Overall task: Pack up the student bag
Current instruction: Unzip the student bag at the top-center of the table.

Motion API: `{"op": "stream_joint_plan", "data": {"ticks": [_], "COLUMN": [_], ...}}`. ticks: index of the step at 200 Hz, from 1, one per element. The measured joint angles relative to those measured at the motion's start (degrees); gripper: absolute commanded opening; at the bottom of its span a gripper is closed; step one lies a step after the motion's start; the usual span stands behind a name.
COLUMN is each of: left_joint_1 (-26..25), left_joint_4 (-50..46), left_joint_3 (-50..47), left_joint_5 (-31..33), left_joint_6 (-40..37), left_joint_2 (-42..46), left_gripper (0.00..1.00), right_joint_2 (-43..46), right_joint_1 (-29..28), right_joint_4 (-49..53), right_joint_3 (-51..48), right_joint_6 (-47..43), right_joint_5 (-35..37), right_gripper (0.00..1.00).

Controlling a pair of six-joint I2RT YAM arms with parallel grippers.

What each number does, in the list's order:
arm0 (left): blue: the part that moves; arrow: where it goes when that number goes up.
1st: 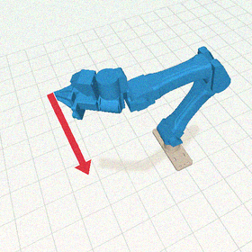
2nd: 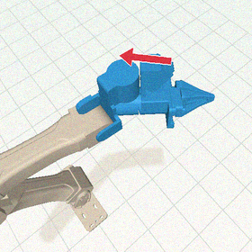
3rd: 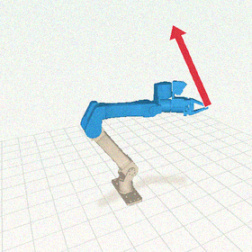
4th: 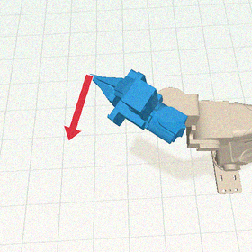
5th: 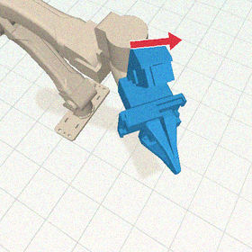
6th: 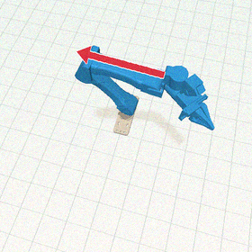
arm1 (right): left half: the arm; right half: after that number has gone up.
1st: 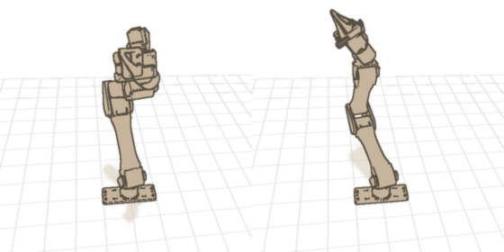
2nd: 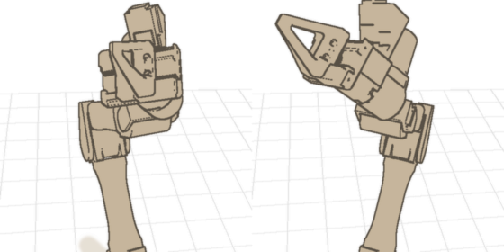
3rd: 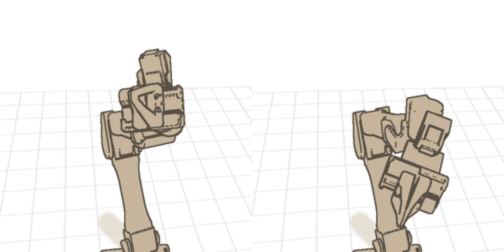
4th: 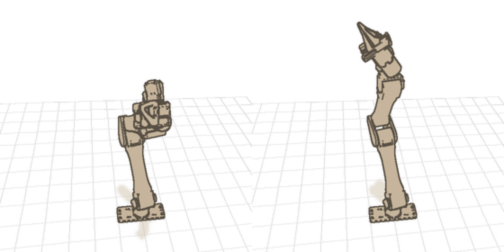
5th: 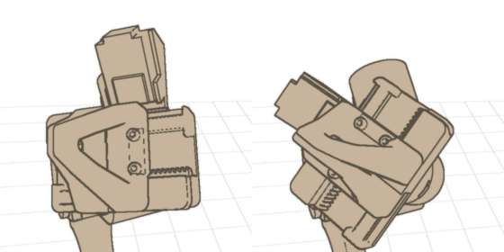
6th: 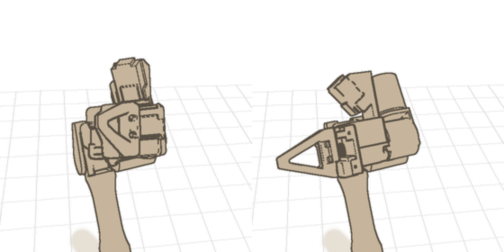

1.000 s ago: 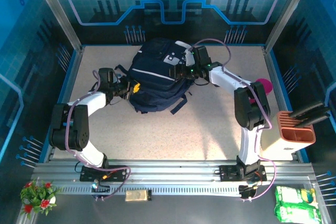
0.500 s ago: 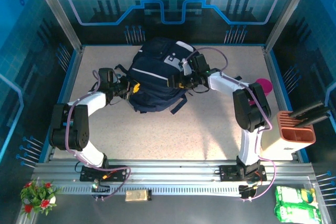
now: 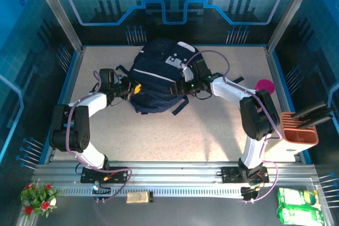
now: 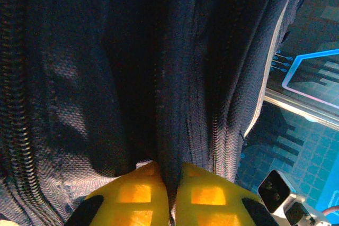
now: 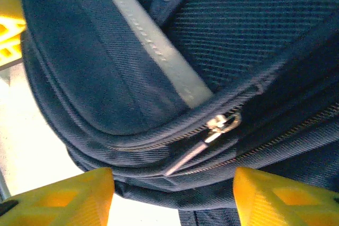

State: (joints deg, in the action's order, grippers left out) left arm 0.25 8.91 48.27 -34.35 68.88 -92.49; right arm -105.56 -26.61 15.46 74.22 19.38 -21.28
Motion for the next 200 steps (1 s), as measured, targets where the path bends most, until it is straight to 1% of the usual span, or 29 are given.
{"op": "stream_joint_plan", "data": {"ticks": [14, 42, 69, 88, 108, 135, 148, 172, 200], "left_joint_1": [0.0, 0.0, 0.0, 0.0, 0.0, 0.0, 0.0, 0.0, 0.0], "left_joint_4": [0.0, 0.0, 0.0, 0.0, 0.0, 0.0, 0.0, 0.0, 0.0], "left_joint_3": [0.0, 0.0, 0.0, 0.0, 0.0, 0.0, 0.0, 0.0, 0.0], "left_joint_5": [0.0, 0.0, 0.0, 0.0, 0.2, 0.3, 0.3, 0.3, 0.3], "left_joint_6": [0.0, 0.0, 0.0, 0.0, 0.0, 0.0, 0.0, 0.0, 0.0], "left_joint_2": [0.0, 0.0, 0.0, 0.0, 0.0, 0.0, 0.0, 0.0, 0.0], "left_gripper": [0.00, 0.00, 0.00, 0.00, 0.00, 0.00, 0.00, 0.00, 0.00], "right_joint_2": [0.0, 0.0, -0.3, -1.0, -1.9, -3.5, -3.8, -3.9, -3.9], "right_joint_1": [0.0, 0.0, 0.0, 0.0, -0.1, -0.3, -0.4, -0.4, -0.5], "right_joint_4": [-0.1, -0.1, 0.0, 0.0, 0.2, 0.6, 0.8, 0.7, 0.8], "right_joint_3": [0.0, 0.1, 1.0, 2.2, 2.8, 3.3, 3.3, 3.3, 3.3], "right_joint_6": [-0.1, -0.4, -0.3, -0.3, 0.1, 0.5, 0.7, 1.0, 1.8], "right_joint_5": [1.2, 2.3, 2.8, 2.8, 2.2, 1.1, 1.1, 1.4, 2.1], "right_gripper": [0.49, 0.43, 0.40, 0.38, 0.32, 0.28, 0.25, 0.24, 0.20]}}
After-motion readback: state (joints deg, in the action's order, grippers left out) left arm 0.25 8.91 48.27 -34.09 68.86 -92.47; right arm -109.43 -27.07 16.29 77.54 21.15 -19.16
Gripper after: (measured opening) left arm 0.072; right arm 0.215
